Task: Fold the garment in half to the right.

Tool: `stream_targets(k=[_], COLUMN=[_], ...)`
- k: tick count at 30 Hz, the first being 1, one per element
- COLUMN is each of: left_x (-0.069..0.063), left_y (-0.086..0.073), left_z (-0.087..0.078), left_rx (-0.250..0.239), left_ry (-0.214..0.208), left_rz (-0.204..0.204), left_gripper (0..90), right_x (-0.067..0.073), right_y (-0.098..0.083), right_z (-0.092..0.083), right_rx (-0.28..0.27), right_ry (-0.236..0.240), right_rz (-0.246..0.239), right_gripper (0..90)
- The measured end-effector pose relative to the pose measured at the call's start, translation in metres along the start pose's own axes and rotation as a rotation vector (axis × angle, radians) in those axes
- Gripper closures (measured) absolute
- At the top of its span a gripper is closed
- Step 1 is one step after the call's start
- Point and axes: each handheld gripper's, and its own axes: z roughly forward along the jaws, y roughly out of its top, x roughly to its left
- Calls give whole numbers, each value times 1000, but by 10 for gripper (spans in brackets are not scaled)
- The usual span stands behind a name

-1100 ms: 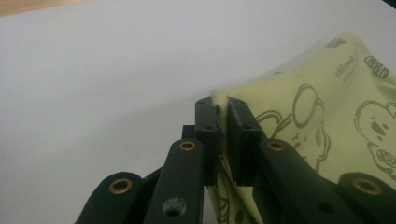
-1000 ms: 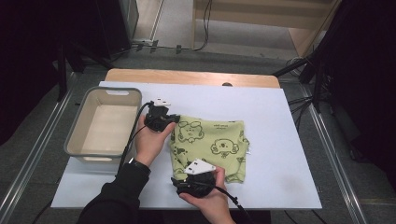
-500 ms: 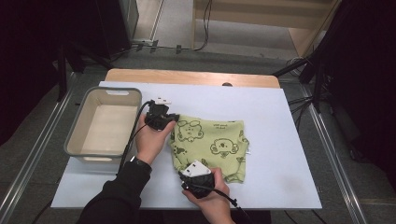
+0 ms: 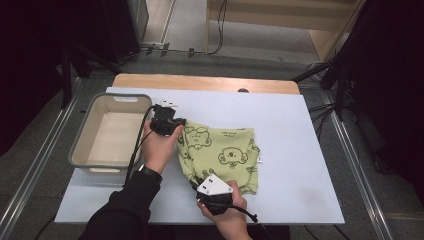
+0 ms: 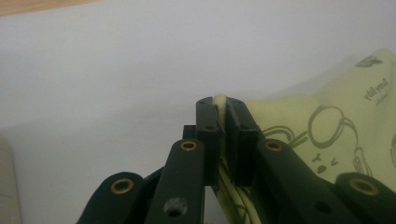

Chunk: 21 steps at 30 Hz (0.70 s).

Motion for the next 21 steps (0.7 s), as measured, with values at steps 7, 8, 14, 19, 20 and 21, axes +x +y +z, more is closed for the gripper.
stream_targets(k=[7,8,14,19,20,21], left_x=[-7,-7,-15,-22,-24,-26], left_y=[1,1,3,6,7,7], left_z=[-7,-8,-10,-10,-11,-10], left_rx=[-28,-33,-55,-76,-79,-83], left_ry=[-22,-29,-57,-86,-97,-103], left_rz=[16,13,19,30,34,33], left_gripper=[844,843,843,842,842,842], right_x=[-6,-8,-13,-17,-17,-18], right_y=[-8,-9,-15,-22,-23,-24], right_z=[-8,-10,-20,-30,-31,-33], right_rx=[-39,-50,-71,-101,-104,-105], right_ry=[18,18,-14,-68,-76,-84], right_rz=[85,103,147,182,184,190], right_gripper=[771,769,763,764,764,764])
